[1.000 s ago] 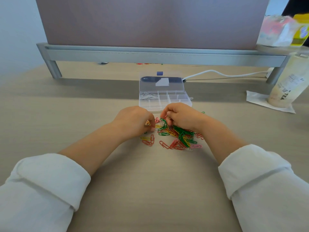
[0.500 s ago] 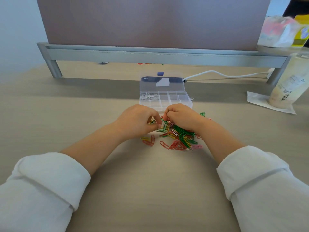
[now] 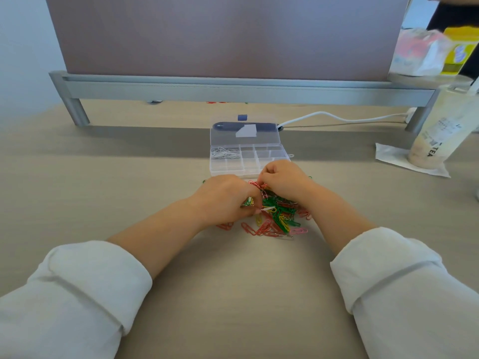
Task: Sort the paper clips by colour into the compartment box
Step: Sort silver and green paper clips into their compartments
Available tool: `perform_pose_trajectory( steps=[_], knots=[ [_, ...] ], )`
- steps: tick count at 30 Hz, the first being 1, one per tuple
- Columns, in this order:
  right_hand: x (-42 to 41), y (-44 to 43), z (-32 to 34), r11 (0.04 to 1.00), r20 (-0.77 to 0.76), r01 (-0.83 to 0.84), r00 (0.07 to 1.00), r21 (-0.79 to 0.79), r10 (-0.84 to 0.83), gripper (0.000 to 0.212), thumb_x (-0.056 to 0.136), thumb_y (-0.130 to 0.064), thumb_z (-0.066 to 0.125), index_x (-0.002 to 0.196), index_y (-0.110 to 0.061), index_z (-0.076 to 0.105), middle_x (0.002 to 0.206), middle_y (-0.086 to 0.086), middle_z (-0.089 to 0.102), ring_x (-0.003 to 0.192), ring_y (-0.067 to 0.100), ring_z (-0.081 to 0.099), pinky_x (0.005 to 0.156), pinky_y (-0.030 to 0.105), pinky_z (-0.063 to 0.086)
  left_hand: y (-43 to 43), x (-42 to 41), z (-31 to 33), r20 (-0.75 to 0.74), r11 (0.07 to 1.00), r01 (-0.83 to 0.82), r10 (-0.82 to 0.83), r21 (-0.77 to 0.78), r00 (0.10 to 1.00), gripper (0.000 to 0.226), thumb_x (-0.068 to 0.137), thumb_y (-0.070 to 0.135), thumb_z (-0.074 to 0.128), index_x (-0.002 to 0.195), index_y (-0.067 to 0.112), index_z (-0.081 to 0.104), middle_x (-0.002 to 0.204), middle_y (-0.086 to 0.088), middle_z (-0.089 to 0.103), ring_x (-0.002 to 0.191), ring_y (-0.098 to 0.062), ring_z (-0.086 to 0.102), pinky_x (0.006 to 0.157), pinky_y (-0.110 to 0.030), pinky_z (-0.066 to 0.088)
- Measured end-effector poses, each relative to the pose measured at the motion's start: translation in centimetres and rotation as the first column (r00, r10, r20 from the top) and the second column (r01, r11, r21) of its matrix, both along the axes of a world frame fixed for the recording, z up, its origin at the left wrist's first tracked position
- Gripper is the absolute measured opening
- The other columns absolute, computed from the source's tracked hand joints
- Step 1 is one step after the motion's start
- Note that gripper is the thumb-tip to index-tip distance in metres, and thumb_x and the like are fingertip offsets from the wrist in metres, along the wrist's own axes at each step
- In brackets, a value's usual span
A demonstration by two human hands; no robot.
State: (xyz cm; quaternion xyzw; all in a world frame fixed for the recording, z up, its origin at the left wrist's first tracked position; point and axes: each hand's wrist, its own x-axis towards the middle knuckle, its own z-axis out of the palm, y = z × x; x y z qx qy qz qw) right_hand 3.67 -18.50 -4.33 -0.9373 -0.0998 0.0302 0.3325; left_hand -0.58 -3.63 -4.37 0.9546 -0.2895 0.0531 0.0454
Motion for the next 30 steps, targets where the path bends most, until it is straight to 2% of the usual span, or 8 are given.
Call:
perform_pose_trajectory(
  steps=[4, 9, 11, 12, 13, 15, 24, 30],
  knots=[
    [-0.2, -0.1, 0.2, 1.000, -0.009, -0.025, 1.000, -0.003, 0.025, 0.026, 0.090, -0.013, 0.046, 0.091, 0.000, 0.068, 0.093, 0.009, 0.067, 0.080, 0.017, 0.056, 0.062, 0.018, 0.042, 0.0, 0.3, -0.1, -0.010, 1.000, -0.008, 0.008, 0.004, 1.000, 0.020, 0.090, 0.036, 0.051, 0.105, 0.028, 0.062, 0.089, 0.005, 0.063, 0.086, -0.016, 0.056, 0.069, -0.028, 0.041],
    [-0.2, -0.1, 0.4, 0.999, -0.005, -0.047, 0.999, -0.012, 0.047, 0.022, 0.090, -0.013, 0.046, 0.084, -0.006, 0.065, 0.089, 0.004, 0.064, 0.071, 0.010, 0.051, 0.055, 0.018, 0.037, -0.2, 0.1, -0.1, 0.016, 0.995, -0.023, 0.025, -0.092, 1.000, 0.028, 0.087, 0.045, 0.054, 0.109, 0.030, 0.062, 0.058, 0.015, 0.039, 0.060, -0.007, 0.039, 0.061, -0.025, 0.031],
    [-0.3, -0.2, 0.4, 0.998, -0.010, -0.056, 0.998, 0.007, 0.056, 0.021, 0.090, -0.013, 0.047, 0.084, -0.009, 0.066, 0.087, 0.001, 0.062, 0.069, 0.007, 0.050, 0.055, 0.017, 0.035, -0.5, -0.1, 0.0, 0.011, 0.998, -0.010, 0.011, -0.061, 1.000, 0.032, 0.087, 0.048, 0.053, 0.115, 0.034, 0.061, 0.068, 0.014, 0.054, 0.070, -0.011, 0.049, 0.064, -0.025, 0.035],
    [-0.3, -0.2, 0.5, 0.998, -0.014, -0.057, 0.998, 0.022, 0.058, 0.021, 0.090, -0.013, 0.047, 0.085, -0.010, 0.067, 0.086, -0.001, 0.061, 0.069, 0.005, 0.049, 0.056, 0.016, 0.035, -0.6, -0.2, 0.0, 0.015, 1.000, 0.000, 0.001, -0.029, 1.000, 0.032, 0.088, 0.047, 0.052, 0.117, 0.036, 0.059, 0.083, 0.012, 0.064, 0.082, -0.015, 0.055, 0.067, -0.025, 0.037],
    [-0.3, -0.3, 0.5, 0.998, -0.016, -0.057, 0.998, 0.036, 0.058, 0.021, 0.090, -0.012, 0.047, 0.085, -0.010, 0.068, 0.085, -0.002, 0.060, 0.069, 0.002, 0.048, 0.057, 0.015, 0.035, -0.6, -0.1, 0.0, 0.024, 1.000, 0.007, -0.007, -0.001, 1.000, 0.031, 0.089, 0.045, 0.051, 0.119, 0.038, 0.058, 0.098, 0.010, 0.067, 0.093, -0.017, 0.057, 0.069, -0.025, 0.036],
    [-0.4, -0.4, 0.5, 0.997, -0.020, -0.057, 0.998, 0.059, 0.058, 0.022, 0.090, -0.012, 0.047, 0.084, -0.011, 0.068, 0.084, -0.005, 0.058, 0.070, 0.000, 0.047, 0.058, 0.013, 0.034, -0.4, 0.0, -0.1, 0.034, 1.000, 0.007, -0.008, 0.028, 0.999, 0.030, 0.091, 0.042, 0.050, 0.119, 0.040, 0.057, 0.109, 0.007, 0.066, 0.100, -0.018, 0.057, 0.070, -0.025, 0.036],
    [-0.5, -0.3, 0.6, 0.998, -0.017, -0.061, 0.998, 0.030, 0.061, 0.023, 0.090, -0.014, 0.048, 0.091, -0.003, 0.069, 0.090, 0.001, 0.062, 0.072, 0.005, 0.050, 0.058, 0.013, 0.035, 0.4, 0.1, 0.4, 0.086, 0.998, -0.041, 0.036, 0.052, 0.996, 0.026, 0.091, 0.037, 0.052, 0.115, 0.038, 0.061, 0.109, 0.006, 0.066, 0.104, -0.018, 0.058, 0.077, -0.027, 0.042],
    [-0.3, -0.1, 0.4, 0.999, -0.003, -0.046, 0.999, 0.021, 0.046, 0.024, 0.089, -0.013, 0.048, 0.093, -0.001, 0.068, 0.098, 0.009, 0.067, 0.079, 0.014, 0.053, 0.059, 0.017, 0.039, 0.5, 0.4, 0.0, 0.113, 0.999, -0.034, 0.030, 0.034, 0.993, 0.021, 0.092, 0.034, 0.050, 0.108, 0.030, 0.063, 0.102, 0.005, 0.067, 0.099, -0.018, 0.059, 0.069, -0.024, 0.035]
  ],
)
